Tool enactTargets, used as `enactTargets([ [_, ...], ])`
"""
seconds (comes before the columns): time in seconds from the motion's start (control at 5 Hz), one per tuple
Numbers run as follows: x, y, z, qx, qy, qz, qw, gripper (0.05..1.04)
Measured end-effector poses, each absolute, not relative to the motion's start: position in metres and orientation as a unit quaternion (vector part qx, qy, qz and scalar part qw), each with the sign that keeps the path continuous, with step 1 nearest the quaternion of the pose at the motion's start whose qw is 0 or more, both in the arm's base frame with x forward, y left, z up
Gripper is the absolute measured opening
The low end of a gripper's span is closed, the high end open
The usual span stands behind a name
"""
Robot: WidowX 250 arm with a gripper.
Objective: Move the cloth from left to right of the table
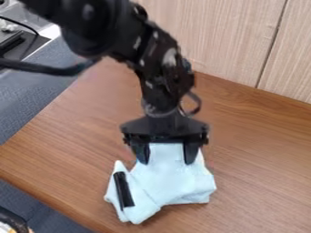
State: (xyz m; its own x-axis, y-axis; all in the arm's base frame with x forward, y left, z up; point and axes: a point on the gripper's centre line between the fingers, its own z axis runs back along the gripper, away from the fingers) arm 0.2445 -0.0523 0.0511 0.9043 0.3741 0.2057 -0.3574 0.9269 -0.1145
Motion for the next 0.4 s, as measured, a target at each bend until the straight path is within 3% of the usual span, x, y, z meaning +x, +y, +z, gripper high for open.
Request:
enactTargets([
  [0.4, 0.232, -0.046, 0.102, -0.045, -0.155, 0.173, 0.972, 0.999],
])
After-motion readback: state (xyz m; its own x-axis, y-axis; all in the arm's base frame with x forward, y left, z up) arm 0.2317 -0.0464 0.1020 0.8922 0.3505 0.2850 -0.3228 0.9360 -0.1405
